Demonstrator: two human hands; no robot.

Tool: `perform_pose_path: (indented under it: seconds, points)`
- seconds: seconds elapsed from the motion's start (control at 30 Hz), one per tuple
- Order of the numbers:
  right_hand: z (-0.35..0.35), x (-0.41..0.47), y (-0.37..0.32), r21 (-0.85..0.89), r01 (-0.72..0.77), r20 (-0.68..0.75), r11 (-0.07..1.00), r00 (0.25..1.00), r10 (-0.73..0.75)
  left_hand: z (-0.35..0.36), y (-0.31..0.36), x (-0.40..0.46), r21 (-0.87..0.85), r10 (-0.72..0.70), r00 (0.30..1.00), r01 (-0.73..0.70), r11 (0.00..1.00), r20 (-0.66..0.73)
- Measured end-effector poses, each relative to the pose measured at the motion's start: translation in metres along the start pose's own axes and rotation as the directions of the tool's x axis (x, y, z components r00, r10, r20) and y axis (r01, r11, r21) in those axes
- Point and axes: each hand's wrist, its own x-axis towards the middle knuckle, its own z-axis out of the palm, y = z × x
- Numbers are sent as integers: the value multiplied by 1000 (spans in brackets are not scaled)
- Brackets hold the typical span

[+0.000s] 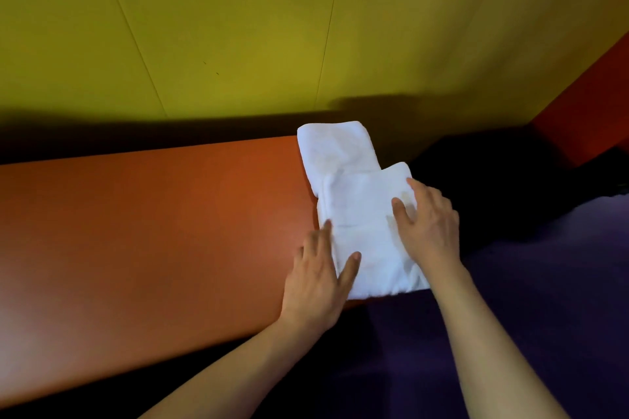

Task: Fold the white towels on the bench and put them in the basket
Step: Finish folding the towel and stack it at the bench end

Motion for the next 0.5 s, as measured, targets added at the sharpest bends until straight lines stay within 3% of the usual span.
perform_pose_path:
  seconds: [0.07, 0.13, 0.23, 0.5]
  points:
    - [1, -9, 2, -25, 3, -9, 1000, 1000, -4, -3, -6, 1, 186, 230, 973, -230, 955, 23]
    - [9, -15, 9, -3, -24, 92, 1000, 995, 24, 1, -10, 1, 308, 295, 942, -332, 892, 161]
    - [22, -21, 15, 18, -50, 247, 999, 968, 44, 11, -16, 0, 376, 221, 937, -314, 872, 270]
    - [14, -32, 8, 5, -3, 150, 1000, 989, 3, -6, -12, -7, 410, 238, 938, -327, 852, 254]
